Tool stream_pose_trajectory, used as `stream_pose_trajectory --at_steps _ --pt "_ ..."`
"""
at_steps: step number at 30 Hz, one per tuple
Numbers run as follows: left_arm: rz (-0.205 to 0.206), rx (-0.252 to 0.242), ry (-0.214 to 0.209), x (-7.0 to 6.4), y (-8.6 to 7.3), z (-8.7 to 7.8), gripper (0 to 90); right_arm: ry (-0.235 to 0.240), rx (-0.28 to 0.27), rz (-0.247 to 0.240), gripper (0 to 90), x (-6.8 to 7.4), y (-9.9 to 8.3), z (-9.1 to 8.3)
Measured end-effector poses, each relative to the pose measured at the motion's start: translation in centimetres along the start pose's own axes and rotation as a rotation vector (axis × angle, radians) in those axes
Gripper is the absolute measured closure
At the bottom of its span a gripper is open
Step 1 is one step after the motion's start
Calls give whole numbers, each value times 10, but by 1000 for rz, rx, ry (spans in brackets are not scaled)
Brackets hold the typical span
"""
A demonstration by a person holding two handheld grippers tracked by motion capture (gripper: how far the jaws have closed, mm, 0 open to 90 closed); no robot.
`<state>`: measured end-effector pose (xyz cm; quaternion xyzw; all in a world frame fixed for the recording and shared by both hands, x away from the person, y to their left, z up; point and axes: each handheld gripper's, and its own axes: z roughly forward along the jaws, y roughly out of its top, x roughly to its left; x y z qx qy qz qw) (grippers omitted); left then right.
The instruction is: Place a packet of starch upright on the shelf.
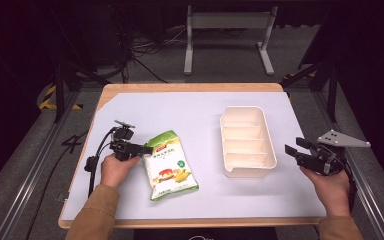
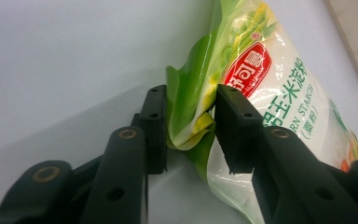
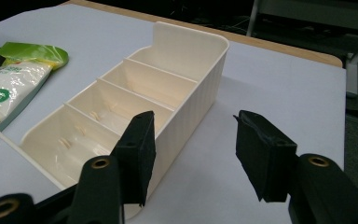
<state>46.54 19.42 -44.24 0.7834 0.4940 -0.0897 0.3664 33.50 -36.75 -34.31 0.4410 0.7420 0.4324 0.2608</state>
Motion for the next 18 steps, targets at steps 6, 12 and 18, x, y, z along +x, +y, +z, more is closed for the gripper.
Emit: stream_pose_trajectory --at_steps 6,12,18 --pt "42 0 0 -4 0 1 772 0 -3 -3 471 0 0 0" --pt "80 -13 21 -10 0 -3 800 2 -5 -4 472 1 1 -1" --pt "117 -79 10 -20 1 -19 805 3 -14 -13 472 2 2 -2"
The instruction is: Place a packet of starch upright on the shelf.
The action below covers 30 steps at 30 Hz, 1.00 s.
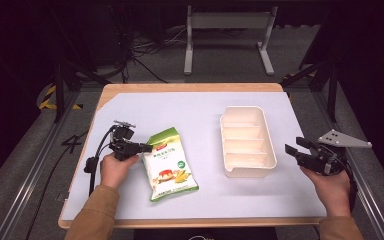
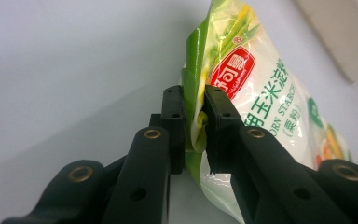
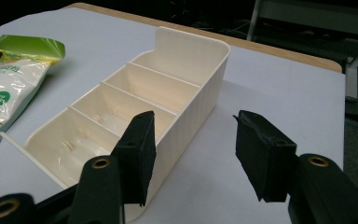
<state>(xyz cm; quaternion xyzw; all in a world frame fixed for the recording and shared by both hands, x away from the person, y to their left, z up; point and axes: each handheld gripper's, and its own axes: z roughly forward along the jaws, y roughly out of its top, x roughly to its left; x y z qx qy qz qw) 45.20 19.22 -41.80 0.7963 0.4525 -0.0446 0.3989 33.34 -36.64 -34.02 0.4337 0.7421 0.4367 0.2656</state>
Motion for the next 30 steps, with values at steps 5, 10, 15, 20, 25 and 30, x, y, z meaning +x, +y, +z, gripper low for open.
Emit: stream_pose_trajectory --at_steps 5,10,15,20,25,30 --pt "39 -59 -8 -13 4 -14 808 0 -3 -2 473 1 1 -1" --pt "111 -141 -21 -37 10 -34 811 0 -6 -11 475 3 3 -3" --pt "199 -210 -29 -61 14 -52 815 1 -10 -15 475 5 4 -3" --pt "287 -249 -23 -85 15 -65 818 10 -15 -19 480 6 5 -4" --pt "374 -269 -35 -107 16 -77 822 18 -18 -29 482 10 7 -4" --pt "421 -293 -28 -121 15 -86 824 38 -23 -41 486 16 10 -3"
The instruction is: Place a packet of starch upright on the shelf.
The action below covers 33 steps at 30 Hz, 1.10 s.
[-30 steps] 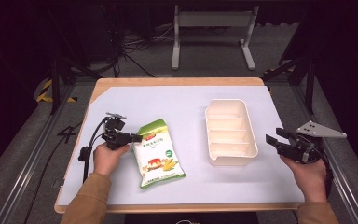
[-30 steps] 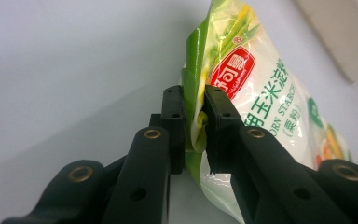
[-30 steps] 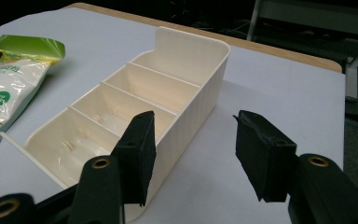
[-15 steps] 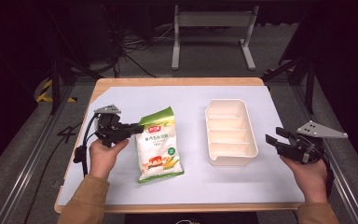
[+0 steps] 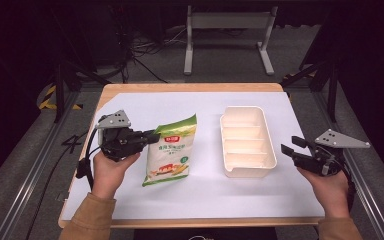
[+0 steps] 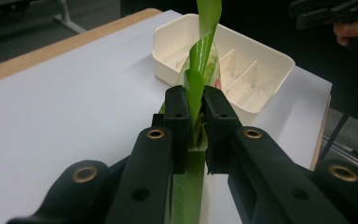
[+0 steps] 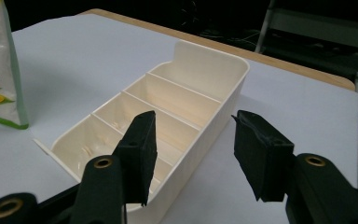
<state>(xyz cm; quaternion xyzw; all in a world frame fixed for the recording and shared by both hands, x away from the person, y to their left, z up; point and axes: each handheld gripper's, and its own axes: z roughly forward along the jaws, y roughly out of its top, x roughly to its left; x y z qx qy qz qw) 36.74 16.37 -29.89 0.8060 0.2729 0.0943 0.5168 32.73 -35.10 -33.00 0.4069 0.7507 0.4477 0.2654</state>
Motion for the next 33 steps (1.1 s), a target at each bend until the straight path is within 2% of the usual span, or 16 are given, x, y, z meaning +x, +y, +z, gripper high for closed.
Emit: stream_pose_trajectory --at_steps 6,9,12,17,19,21,24,28,33 --pt "38 -53 1 -10 6 -10 827 74 -17 -1 486 11 5 6" --pt "42 -76 -15 -13 8 -13 828 130 -22 -6 484 21 10 12" --pt "60 -98 -33 -17 10 -15 828 205 -41 -28 482 33 19 16" --pt "85 -100 -72 -21 13 -14 829 322 -76 -73 466 56 41 24" --pt "96 -100 -78 -22 14 -14 829 335 -74 -81 463 60 44 26" --pt "108 -112 -86 -25 14 -13 829 397 -73 -113 438 74 56 35" --pt "121 -122 -94 -29 16 -14 829 458 -78 -139 406 88 66 47" --pt "125 -126 -104 -33 17 -12 829 518 -76 -164 357 105 75 64" --pt "133 -123 -112 -35 18 -9 829 565 -82 -169 315 118 81 80"
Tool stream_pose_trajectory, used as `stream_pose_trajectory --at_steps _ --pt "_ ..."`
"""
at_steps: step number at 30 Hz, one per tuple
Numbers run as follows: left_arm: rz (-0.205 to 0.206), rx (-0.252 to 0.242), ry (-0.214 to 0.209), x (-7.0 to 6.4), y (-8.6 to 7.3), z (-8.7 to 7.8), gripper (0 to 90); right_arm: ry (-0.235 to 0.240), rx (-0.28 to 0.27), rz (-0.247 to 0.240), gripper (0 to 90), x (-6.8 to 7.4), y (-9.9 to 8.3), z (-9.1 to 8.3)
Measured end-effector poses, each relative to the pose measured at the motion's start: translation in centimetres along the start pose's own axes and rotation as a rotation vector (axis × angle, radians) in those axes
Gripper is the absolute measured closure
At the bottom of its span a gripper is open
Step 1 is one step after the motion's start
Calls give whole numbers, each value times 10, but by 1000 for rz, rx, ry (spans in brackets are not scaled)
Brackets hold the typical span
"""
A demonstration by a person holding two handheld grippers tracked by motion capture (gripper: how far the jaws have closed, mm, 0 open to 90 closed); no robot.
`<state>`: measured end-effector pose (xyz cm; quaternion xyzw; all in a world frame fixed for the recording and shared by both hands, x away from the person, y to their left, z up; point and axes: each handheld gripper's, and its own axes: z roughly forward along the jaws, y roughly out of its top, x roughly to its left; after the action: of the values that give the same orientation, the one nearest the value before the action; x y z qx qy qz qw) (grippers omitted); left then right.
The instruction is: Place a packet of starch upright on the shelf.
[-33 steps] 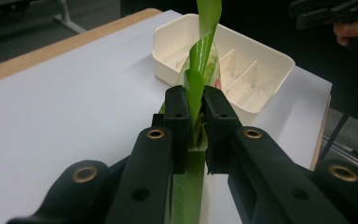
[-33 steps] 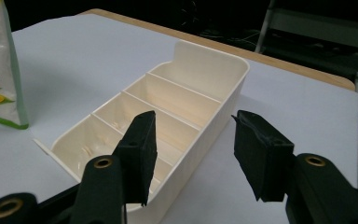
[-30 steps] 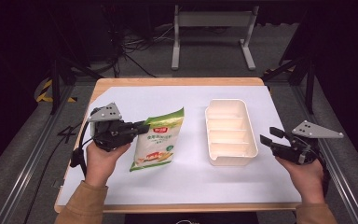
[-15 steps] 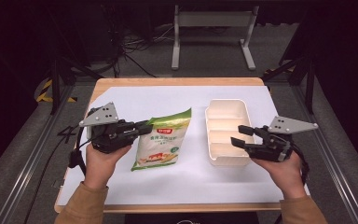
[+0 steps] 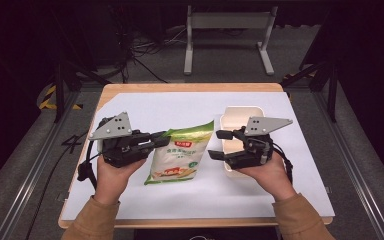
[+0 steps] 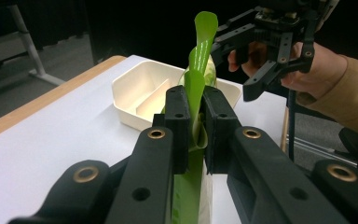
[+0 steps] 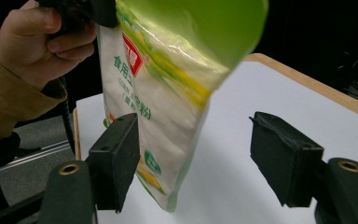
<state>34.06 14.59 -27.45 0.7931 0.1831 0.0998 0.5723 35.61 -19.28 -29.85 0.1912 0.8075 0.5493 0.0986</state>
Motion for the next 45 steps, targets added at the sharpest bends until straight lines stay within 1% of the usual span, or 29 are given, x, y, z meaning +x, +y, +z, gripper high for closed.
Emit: stream_pose_trajectory --at_steps 1,3,5,6,8,9,11,13,14,16,18,23,24,26,27,28,29,30,32,33,36,37,38,39,40,41,42,43,45 --pt "-7 -1 -1 -1 0 1 829 9 0 0 308 0 1 3" --pt "0 3 -1 -2 0 4 829 25 -1 -1 298 0 2 10" --pt "8 6 -3 -2 1 4 829 33 -3 0 296 1 2 13" --pt "7 5 -5 -3 1 6 829 45 0 -3 293 2 2 18" --pt "5 6 -7 -4 1 7 829 53 3 -6 291 2 3 21" --pt "3 5 -9 -5 0 8 829 62 10 -7 289 3 2 26" --pt "5 6 -11 -5 0 8 829 74 11 -7 284 3 2 32" --pt "7 7 -14 -6 1 9 829 80 11 -8 282 3 2 34" --pt "12 10 -14 -6 1 9 829 94 4 -4 279 3 1 38" --pt "12 8 -14 -7 1 10 829 98 2 -3 279 3 1 39" --pt "7 8 -19 -8 0 11 829 117 -10 14 282 3 0 43" --pt "18 -1 -23 -10 1 11 829 132 -31 27 308 3 -1 49" --pt "13 -4 -25 -10 1 11 829 140 -41 31 318 3 -1 50" --pt "13 -8 -28 -10 1 11 829 159 -55 54 337 1 -3 51" --pt "21 -8 -26 -10 2 10 829 165 -55 61 344 1 -3 53" --pt "21 -8 -26 -10 2 10 829 175 -57 64 353 1 -3 54" --pt "14 -10 -29 -11 1 10 829 175 -57 64 353 1 -3 54" --pt "13 -10 -30 -11 1 11 829 191 -55 67 374 2 -3 56" --pt "9 -12 -32 -10 1 10 829 194 -52 67 387 2 -3 57" --pt "8 -11 -36 -10 1 10 829 198 -52 67 407 3 -3 57" --pt "6 -14 -37 -9 1 10 828 220 -49 64 525 1 -2 57" --pt "1 -13 -40 -9 0 10 828 219 -48 56 549 2 -2 56" --pt "1 -13 -40 -9 0 10 827 219 -48 56 549 2 -2 56" --pt "6 -12 -41 -8 0 10 826 207 -46 24 626 3 -1 53" --pt "-5 -16 -45 -8 -1 11 825 201 -44 13 650 4 0 52" --pt "-5 -18 -46 -7 -1 11 824 190 -40 -4 671 5 1 51" --pt "-5 -18 -46 -7 -1 11 822 190 -40 -4 671 5 1 51" --pt "-6 -21 -48 -7 -2 11 821 171 -33 -31 705 7 3 49" --pt "-7 -27 -52 -7 -2 11 819 167 -25 -47 746 9 5 46"
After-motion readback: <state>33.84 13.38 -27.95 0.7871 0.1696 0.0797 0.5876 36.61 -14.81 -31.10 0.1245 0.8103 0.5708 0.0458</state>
